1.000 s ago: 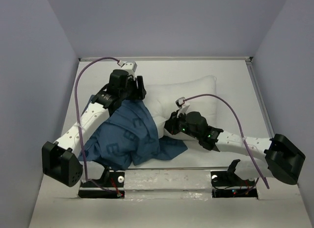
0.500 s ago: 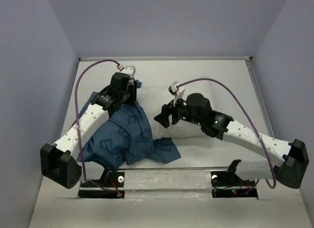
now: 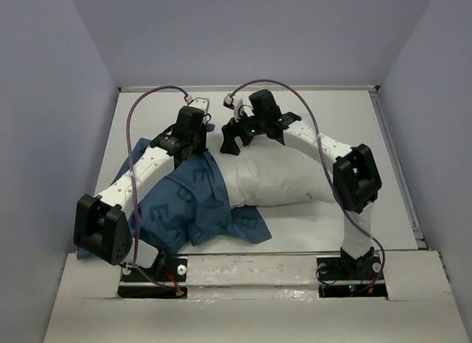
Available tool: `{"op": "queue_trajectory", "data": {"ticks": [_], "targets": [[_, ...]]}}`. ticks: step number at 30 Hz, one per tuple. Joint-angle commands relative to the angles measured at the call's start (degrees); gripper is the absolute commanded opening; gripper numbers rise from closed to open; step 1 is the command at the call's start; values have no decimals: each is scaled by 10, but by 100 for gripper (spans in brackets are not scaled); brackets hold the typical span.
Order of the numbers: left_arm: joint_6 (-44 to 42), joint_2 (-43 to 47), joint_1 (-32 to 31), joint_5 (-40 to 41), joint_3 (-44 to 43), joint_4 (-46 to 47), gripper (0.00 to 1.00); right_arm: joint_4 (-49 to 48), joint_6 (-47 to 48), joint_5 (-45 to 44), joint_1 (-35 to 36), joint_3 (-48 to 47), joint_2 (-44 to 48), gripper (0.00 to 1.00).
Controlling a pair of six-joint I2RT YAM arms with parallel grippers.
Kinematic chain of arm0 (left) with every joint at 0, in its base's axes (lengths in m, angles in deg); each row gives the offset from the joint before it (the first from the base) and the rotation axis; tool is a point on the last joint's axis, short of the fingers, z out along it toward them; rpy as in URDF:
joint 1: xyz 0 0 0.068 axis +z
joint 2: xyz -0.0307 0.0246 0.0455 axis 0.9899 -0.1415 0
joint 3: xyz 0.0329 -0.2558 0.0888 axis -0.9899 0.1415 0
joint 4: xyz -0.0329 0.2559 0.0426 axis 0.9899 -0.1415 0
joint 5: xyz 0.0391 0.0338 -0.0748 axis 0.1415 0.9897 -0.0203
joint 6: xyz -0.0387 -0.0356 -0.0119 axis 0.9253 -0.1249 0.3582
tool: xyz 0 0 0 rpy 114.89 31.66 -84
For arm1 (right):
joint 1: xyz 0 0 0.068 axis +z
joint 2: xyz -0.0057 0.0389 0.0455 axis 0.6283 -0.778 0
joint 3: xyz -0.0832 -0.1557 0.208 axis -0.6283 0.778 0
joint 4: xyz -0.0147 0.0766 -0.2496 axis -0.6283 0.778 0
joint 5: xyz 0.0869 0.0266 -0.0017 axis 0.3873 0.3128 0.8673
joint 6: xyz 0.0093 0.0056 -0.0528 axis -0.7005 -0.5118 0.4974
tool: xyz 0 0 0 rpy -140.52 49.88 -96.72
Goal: Put the pillow into the pillowcase
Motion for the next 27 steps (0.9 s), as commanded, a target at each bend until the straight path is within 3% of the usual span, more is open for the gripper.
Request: {"op": "queue_trajectory", "data": {"ticks": [1, 3, 5, 6, 7, 11, 14, 21, 27], "targets": [[-3, 5, 1, -9, -35, 44, 15, 108, 69, 159, 2, -85, -61, 95], [7, 19, 1, -39, -41, 73, 2, 105, 73, 253, 2, -54, -49, 77], [20, 27, 1, -66, -46, 94, 0, 36, 49, 317, 2, 18, -22, 48], [27, 33, 1, -99, -54, 112, 0, -3, 11, 346, 9, 47, 15, 11], [39, 40, -2, -149, -55, 122, 0, -99, -21, 344, 9, 110, 35, 0], [69, 59, -11, -205, -44, 175, 0, -307, -188, 294, 15, 199, 108, 0], [102, 82, -31, -260, -23, 207, 0, -366, -258, 202, 15, 220, 132, 0], [188, 138, -107, -341, 48, 305, 0, -443, -406, -76, 3, 174, 100, 0], [256, 173, -128, -361, 90, 352, 0, -552, -526, -194, -29, 201, 76, 0]]}}
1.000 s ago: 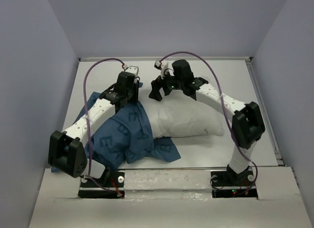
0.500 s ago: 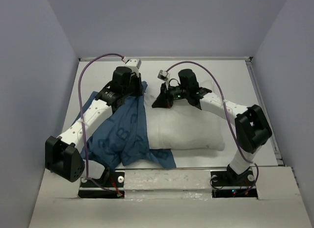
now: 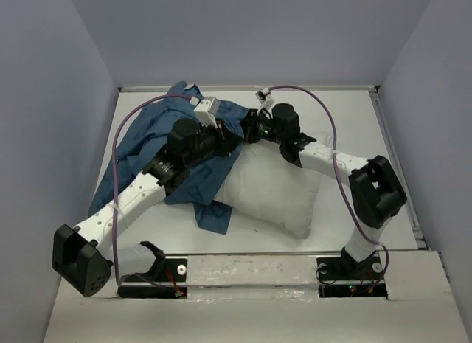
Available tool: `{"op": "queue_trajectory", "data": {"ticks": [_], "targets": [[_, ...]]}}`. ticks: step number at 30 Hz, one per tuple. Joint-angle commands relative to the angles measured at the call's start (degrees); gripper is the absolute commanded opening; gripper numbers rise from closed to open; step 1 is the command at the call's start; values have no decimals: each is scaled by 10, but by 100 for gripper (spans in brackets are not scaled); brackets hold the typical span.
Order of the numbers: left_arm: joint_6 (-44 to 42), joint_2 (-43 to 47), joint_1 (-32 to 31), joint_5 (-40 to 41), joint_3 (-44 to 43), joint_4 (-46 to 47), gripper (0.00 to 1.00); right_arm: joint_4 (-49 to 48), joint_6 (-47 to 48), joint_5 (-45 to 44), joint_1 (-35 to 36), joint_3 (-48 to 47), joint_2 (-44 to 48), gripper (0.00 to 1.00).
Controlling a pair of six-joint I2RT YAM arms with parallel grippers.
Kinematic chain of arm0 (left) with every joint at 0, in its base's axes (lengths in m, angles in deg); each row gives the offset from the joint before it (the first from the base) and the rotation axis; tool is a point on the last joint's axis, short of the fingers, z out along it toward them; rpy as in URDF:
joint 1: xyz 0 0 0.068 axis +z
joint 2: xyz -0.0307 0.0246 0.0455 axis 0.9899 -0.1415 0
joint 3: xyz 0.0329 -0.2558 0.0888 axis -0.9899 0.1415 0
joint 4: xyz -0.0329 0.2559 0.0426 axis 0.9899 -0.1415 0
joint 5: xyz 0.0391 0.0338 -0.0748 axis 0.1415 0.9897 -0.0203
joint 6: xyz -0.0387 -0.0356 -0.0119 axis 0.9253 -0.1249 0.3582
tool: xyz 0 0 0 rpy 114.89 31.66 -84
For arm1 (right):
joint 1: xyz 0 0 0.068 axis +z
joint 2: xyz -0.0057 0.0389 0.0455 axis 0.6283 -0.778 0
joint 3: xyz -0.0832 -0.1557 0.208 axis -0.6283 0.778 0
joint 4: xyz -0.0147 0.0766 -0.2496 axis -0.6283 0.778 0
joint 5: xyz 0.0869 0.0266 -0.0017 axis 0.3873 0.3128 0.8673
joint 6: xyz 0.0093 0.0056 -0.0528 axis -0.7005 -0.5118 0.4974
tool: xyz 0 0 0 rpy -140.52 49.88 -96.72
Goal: Put the pillow into the pillowcase
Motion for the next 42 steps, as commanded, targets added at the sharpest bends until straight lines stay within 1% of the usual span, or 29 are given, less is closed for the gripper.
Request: {"op": "queue_trajectory", "data": {"ticks": [1, 4, 6, 10, 11, 12, 14, 15, 17, 18, 20, 21, 22, 23, 26, 27, 28, 29, 30, 31, 34, 35, 36, 37, 38, 39, 40, 41, 42], "targets": [[84, 40, -35, -124, 3, 110, 0, -203, -122, -151, -19, -13, -15, 0], [97, 30, -43, -139, -8, 119, 0, -184, -137, -156, -19, -32, -45, 0], [92, 19, -46, -136, -22, 112, 0, -187, -141, -147, -19, -24, -39, 0], [51, -3, -47, -113, -59, 64, 0, -203, -139, -231, -13, 95, 62, 0], [51, -22, -48, -115, -63, 62, 0, -202, -138, -270, -13, 108, 105, 0], [52, -33, -51, -115, -66, 62, 0, -194, -134, -270, -13, 118, 126, 0], [23, -50, -78, -69, -79, 37, 0, -168, -130, -319, -13, 132, 166, 0], [6, -64, -95, 9, -89, 4, 0, -152, -125, -351, -13, 134, 202, 0], [-14, -89, -122, 50, -96, -16, 0, -108, -113, -378, -19, 139, 234, 0], [-13, -98, -127, 43, -99, -19, 0, -90, -99, -402, -19, 137, 253, 0], [-18, -116, -142, 28, -118, -19, 0, -44, -90, -425, -32, 130, 255, 0], [-32, -138, -164, 29, -144, -34, 0, -36, -99, -432, -57, 130, 237, 0], [-42, -150, -174, 30, -159, -47, 0, -36, -109, -420, -57, 130, 218, 0], [-51, -168, -183, 34, -169, -55, 0, -30, -118, -404, -86, 127, 197, 0], [-65, -174, -200, 56, -180, -76, 0, -20, -142, -384, -107, 113, 135, 0], [-65, -165, -199, 87, -177, -82, 2, -20, -145, -382, -108, 116, 129, 0], [-69, -158, -199, 102, -167, -84, 14, -21, -151, -386, -108, 121, 122, 0], [-72, -150, -198, 122, -161, -88, 19, -21, -150, -389, -108, 123, 122, 0], [-74, -132, -199, 171, -156, -104, 27, -21, -148, -394, -108, 119, 110, 0], [-77, -123, -199, 192, -146, -114, 53, -20, -147, -393, -108, 117, 103, 0], [-68, -53, -199, 255, -110, -141, 84, -20, -148, -388, -113, 114, 86, 0], [-60, -36, -199, 291, -96, -149, 87, -21, -148, -382, -113, 114, 84, 0], [-50, -16, -198, 291, -80, -149, 90, -21, -147, -379, -113, 114, 84, 0], [-39, 2, -197, 332, -43, -161, 91, -21, -128, -370, -118, 112, 81, 0], [-13, 22, -185, 346, -22, -166, 93, -14, -117, -362, -118, 104, 79, 0], [3, 60, -173, 354, 3, -176, 93, -9, -108, -353, -118, 103, 81, 4], [21, 79, -159, 351, 54, -179, 93, -3, -85, -346, -118, 103, 91, 12], [36, 116, -143, 346, 82, -180, 92, 7, -73, -339, -124, 101, 97, 18], [66, 136, -115, 339, 111, -180, 91, 18, -59, -330, -124, 94, 105, 27]]}}
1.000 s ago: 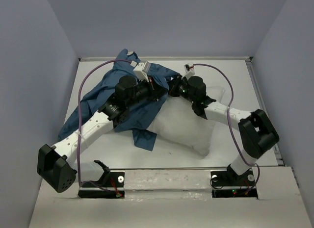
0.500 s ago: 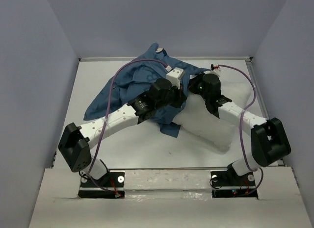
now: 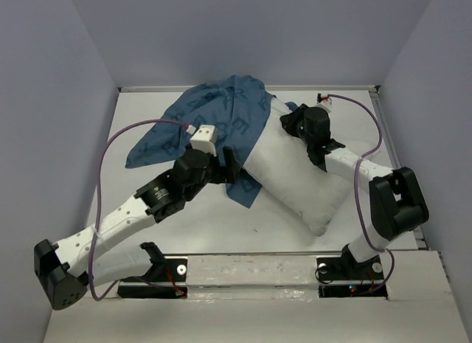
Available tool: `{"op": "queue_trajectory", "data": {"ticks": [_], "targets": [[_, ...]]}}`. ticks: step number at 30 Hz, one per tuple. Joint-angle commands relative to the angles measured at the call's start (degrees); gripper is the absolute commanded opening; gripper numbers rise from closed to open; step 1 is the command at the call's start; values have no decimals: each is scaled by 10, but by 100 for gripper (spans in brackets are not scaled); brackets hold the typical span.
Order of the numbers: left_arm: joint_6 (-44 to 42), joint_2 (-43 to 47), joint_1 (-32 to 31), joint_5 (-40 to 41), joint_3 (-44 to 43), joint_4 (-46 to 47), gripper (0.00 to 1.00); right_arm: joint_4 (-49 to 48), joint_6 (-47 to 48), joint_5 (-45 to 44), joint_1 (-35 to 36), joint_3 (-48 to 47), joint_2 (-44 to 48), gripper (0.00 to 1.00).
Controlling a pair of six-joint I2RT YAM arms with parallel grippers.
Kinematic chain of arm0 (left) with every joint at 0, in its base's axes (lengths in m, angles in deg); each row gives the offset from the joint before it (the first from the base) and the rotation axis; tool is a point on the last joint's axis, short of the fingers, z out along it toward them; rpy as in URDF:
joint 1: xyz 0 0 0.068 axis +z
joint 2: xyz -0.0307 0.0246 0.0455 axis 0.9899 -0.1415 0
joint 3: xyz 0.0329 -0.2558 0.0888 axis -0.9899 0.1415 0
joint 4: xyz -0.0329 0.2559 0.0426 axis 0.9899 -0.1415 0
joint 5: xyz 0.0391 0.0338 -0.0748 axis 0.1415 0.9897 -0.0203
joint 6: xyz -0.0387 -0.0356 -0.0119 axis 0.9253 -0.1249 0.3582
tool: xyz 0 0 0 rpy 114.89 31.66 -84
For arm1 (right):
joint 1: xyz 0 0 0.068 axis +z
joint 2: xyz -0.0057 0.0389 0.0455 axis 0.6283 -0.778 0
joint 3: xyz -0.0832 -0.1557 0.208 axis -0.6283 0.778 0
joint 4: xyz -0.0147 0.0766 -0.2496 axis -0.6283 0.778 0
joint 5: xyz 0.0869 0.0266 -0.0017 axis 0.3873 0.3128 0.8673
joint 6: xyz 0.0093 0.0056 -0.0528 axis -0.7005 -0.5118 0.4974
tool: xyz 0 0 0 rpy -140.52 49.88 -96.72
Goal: Put the pillow into the pillowcase
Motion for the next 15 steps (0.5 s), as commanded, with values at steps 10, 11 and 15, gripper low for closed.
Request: {"op": "queue_trajectory", "data": {"ticks": [10, 11, 15], "targets": [[69, 88, 111, -2, 256, 151, 79, 276, 266, 102, -4, -107, 147, 79], [58, 76, 110, 2, 255, 172, 78, 292, 271, 128, -4, -111, 154, 79], [11, -15, 104, -7, 229, 264, 71, 311, 289, 182, 34, -85, 184, 77]]}}
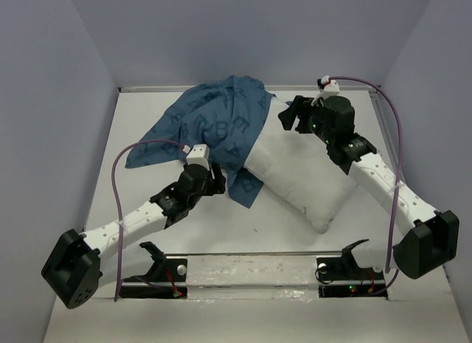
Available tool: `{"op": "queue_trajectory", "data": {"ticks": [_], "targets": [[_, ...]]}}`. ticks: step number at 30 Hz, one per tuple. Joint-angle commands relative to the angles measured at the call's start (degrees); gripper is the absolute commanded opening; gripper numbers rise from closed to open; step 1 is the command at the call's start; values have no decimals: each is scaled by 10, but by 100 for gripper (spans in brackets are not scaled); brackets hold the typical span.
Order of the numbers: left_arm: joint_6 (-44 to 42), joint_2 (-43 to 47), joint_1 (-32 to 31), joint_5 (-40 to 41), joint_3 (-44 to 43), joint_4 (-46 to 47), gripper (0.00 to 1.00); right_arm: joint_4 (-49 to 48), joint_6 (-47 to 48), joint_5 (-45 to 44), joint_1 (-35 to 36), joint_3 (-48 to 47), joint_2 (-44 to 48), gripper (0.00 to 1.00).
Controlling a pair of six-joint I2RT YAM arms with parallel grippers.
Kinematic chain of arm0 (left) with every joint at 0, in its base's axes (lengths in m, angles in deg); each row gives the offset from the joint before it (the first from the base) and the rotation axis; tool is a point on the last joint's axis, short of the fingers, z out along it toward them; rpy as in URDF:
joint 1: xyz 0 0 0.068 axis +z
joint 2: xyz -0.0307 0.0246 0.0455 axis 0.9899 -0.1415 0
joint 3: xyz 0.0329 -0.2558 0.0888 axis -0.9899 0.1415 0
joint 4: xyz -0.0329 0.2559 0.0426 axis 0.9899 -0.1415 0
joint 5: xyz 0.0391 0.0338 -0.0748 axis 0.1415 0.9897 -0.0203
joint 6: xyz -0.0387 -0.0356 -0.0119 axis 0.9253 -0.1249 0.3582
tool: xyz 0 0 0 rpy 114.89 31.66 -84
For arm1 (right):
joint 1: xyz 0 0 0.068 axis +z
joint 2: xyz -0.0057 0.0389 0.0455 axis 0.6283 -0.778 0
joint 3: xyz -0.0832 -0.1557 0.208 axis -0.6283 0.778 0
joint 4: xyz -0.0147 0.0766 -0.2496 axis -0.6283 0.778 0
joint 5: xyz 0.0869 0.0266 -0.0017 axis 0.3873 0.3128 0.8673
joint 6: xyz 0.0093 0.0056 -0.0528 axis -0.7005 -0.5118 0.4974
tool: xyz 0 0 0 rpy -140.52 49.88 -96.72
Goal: Put the pillow into the pillowcase
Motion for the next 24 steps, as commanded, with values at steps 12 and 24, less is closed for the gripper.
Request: {"op": "queue_trajectory", "data": {"ticks": [12, 24], "targets": [[-163, -297, -42, 41, -168, 209, 70, 68, 91, 38, 142, 64, 38, 79], [-188, -332, -47, 121, -197, 181, 25, 92, 133, -26, 147, 79, 37, 82]]}}
